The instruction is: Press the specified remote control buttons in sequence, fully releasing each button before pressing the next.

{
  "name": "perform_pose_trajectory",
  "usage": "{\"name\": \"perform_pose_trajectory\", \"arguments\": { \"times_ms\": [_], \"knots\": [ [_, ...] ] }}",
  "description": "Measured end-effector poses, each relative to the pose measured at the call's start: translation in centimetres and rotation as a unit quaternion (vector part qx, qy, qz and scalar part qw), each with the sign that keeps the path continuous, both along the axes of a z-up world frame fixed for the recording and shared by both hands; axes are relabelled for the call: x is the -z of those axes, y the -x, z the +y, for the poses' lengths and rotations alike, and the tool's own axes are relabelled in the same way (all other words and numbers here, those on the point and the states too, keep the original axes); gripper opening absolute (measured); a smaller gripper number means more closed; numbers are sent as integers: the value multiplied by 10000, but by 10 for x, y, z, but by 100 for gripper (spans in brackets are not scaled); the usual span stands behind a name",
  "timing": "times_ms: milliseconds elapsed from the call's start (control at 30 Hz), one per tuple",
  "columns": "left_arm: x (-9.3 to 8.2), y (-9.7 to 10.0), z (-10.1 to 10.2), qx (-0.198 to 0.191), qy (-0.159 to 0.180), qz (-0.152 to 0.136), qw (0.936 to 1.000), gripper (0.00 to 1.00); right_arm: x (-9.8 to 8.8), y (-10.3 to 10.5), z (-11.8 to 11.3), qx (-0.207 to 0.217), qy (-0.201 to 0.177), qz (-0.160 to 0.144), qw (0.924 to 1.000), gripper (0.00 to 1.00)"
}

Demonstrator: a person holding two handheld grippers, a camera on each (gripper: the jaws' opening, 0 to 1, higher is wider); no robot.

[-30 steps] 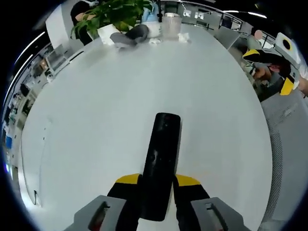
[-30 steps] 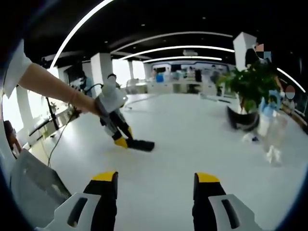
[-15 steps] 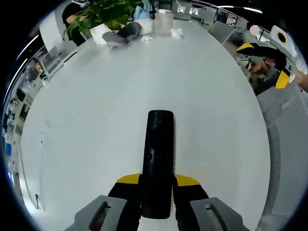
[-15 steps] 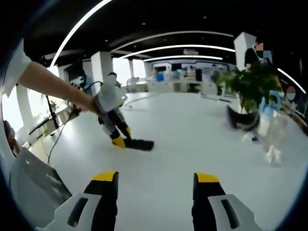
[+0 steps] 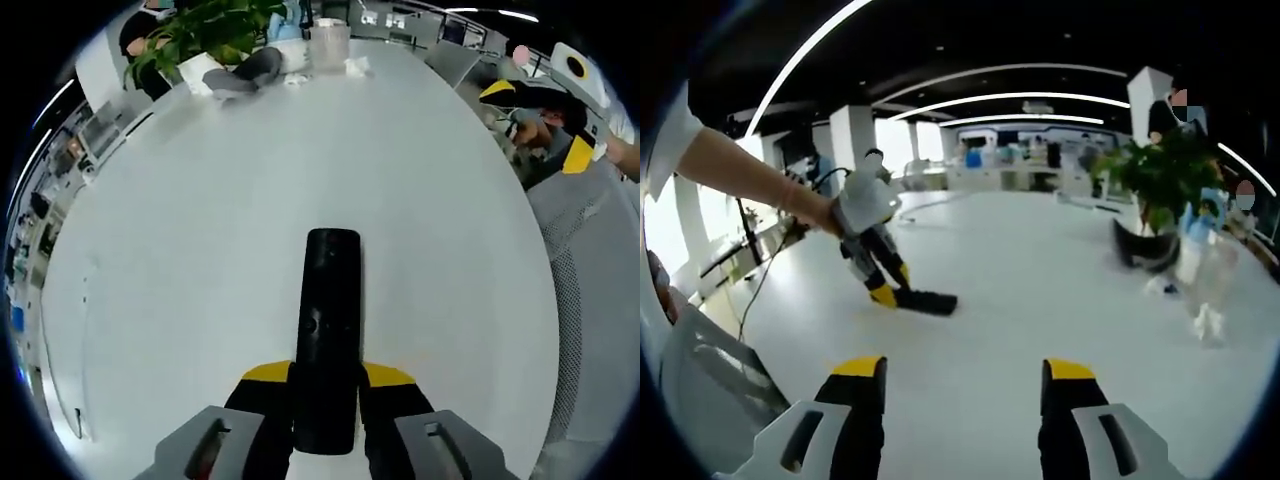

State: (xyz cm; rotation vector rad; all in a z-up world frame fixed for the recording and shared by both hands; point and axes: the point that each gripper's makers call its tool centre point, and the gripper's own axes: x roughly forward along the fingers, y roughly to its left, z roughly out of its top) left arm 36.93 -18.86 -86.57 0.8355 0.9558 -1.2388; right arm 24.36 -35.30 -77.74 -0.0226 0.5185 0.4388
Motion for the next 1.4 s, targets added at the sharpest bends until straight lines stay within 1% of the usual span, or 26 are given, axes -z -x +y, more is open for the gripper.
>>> {"name": "perform_pose_trajectory", "arguments": {
  "times_ms": [367, 833, 1400],
  "knots": [
    [0, 4, 1, -4, 47, -9, 10000, 24, 0, 1, 1, -19, 21, 23, 10000, 60],
    [0, 10, 1, 24, 73, -29, 10000, 24, 4, 2, 5, -154, 112, 99, 9998, 60],
    [0, 17, 2, 149, 13, -67, 9999, 24, 7, 4, 8, -249, 174, 164, 9994, 59]
  ]
}}
